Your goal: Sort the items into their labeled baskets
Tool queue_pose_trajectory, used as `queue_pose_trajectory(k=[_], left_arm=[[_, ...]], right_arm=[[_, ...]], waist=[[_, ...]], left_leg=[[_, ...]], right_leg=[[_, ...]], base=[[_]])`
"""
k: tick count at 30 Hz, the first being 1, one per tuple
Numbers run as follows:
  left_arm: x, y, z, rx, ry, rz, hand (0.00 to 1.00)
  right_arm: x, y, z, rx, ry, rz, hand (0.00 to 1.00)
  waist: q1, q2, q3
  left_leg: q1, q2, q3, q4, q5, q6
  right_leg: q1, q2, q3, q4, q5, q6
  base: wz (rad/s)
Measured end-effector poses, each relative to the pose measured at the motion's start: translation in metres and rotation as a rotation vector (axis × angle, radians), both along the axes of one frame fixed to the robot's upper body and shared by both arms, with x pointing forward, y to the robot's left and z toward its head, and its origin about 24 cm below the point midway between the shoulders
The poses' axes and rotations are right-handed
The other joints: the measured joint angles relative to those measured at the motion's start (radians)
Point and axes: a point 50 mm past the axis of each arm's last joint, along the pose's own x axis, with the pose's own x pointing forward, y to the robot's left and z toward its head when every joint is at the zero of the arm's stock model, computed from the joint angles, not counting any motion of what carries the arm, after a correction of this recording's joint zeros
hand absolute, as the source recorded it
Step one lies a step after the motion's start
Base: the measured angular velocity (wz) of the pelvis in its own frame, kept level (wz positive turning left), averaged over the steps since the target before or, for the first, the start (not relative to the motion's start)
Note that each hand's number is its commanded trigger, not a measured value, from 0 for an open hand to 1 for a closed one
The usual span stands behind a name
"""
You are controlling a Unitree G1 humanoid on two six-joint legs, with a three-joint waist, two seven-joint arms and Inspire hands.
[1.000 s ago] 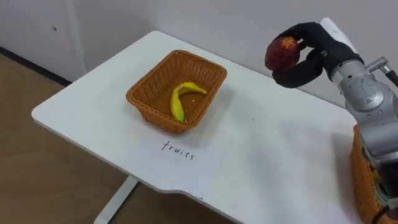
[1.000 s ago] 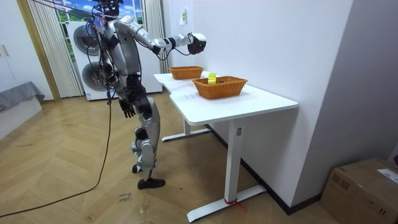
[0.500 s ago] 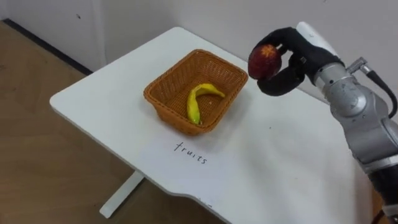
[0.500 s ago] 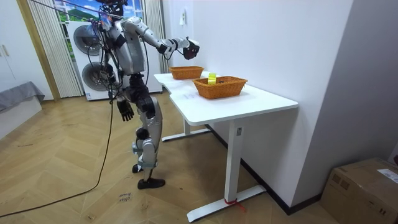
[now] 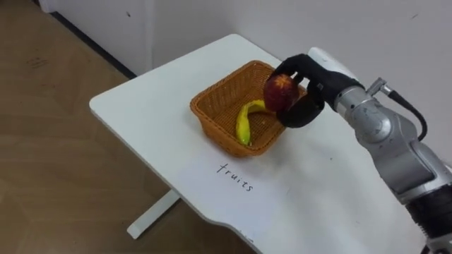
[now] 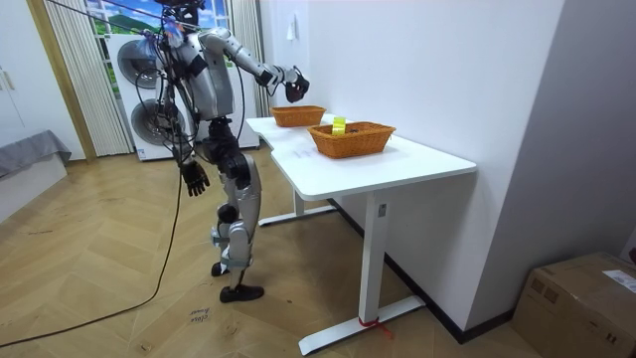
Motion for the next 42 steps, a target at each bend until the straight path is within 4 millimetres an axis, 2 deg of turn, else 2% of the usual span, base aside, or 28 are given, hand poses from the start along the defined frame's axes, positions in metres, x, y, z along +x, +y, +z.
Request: queue_pose_trajectory(k=[1,4,5,6,7,8,16,20,30,38,42], left_arm=[[0.0,0.0,0.0,0.001,0.001,-0.001,0.0],[0.0,-0.001,0.0,0.0,0.003,-0.005,0.0],[0.0,-0.001,0.0,0.0,0.003,-0.005,0.0],[0.0,-0.001,-0.001,0.0,0.004,-0.005,0.0],[0.0,-0.001,-0.001,0.001,0.004,-0.004,0.0],[0.0,-0.001,-0.001,0.001,0.005,-0.004,0.0],[0.002,-0.002,0.0,0.013,0.002,-0.015,0.0],[0.003,-0.004,-0.001,0.013,0.003,-0.027,0.0],[0.003,-0.004,-0.001,0.017,0.005,-0.035,0.0],[0.003,-0.004,-0.001,0.016,0.006,-0.035,0.0],[0.003,-0.004,-0.001,0.016,0.006,-0.035,0.0]], right_arm=[[0.0,0.001,-0.003,0.001,0.012,-0.003,0.97],[0.001,0.003,-0.012,0.014,0.047,-0.019,0.78],[0.001,0.003,-0.013,0.015,0.051,-0.021,0.65],[0.001,0.003,-0.014,0.016,0.057,-0.023,0.56],[0.001,0.003,-0.016,0.018,0.061,-0.025,0.19],[0.001,0.003,-0.016,0.019,0.063,-0.025,0.0],[0.001,0.012,-0.018,0.042,0.066,-0.01,0.0],[0.001,0.012,-0.017,0.043,0.064,-0.01,0.0],[0.002,0.011,-0.018,0.041,0.068,-0.015,0.0],[0.002,0.011,-0.018,0.041,0.068,-0.015,0.0],[0.002,0.011,-0.018,0.041,0.068,-0.015,0.0]], waist=[[0.001,0.0,0.0],[0.004,0.0,0.0003],[0.005,0.0,0.0005],[0.01,0.001,0.0012],[0.012,0.001,0.0014],[0.013,0.002,0.0018],[0.014,0.013,0.01],[0.016,0.015,0.0114],[0.004,0.023,0.0075],[0.003,0.022,0.0063],[0.003,0.018,0.0023]], left_leg=[[0.0,-0.001,-0.002,0.0,0.0,0.0],[-0.001,-0.004,-0.01,0.0,0.0,0.001],[-0.002,-0.004,-0.011,0.0,0.0,0.001],[-0.002,-0.004,-0.011,0.0,0.0,0.001],[-0.002,-0.004,-0.012,0.0,0.0,0.001],[-0.002,-0.004,-0.012,0.0,0.0,0.001],[-0.003,-0.003,-0.011,-0.001,-0.002,0.003],[-0.003,-0.003,-0.011,-0.002,-0.002,0.004],[-0.004,-0.004,-0.012,0.0,-0.002,0.003],[-0.003,-0.004,-0.012,0.0,-0.002,0.003],[-0.003,-0.004,-0.012,0.0,-0.002,0.003]], right_leg=[[0.0,0.0,0.0,0.0,0.0,0.0],[0.0,-0.002,0.0,0.001,0.0,0.0],[0.0,-0.003,0.0,0.001,0.0,0.0],[0.0,-0.003,0.0,0.001,0.0,0.0],[-0.001,-0.003,0.0,0.001,0.0,0.0],[-0.001,-0.003,0.0,0.001,0.0,0.001],[-0.002,-0.002,0.002,0.001,-0.001,0.002],[-0.002,-0.003,0.003,0.001,-0.001,0.002],[-0.002,-0.003,0.002,0.001,-0.001,0.002],[-0.001,-0.003,0.001,0.0,-0.001,0.002],[-0.001,-0.003,0.001,0.0,-0.001,0.002]], base=[[0.0],[0.05],[0.04],[0.0],[0.0],[0.0],[0.0],[0.0],[0.0],[0.0],[0.0]])
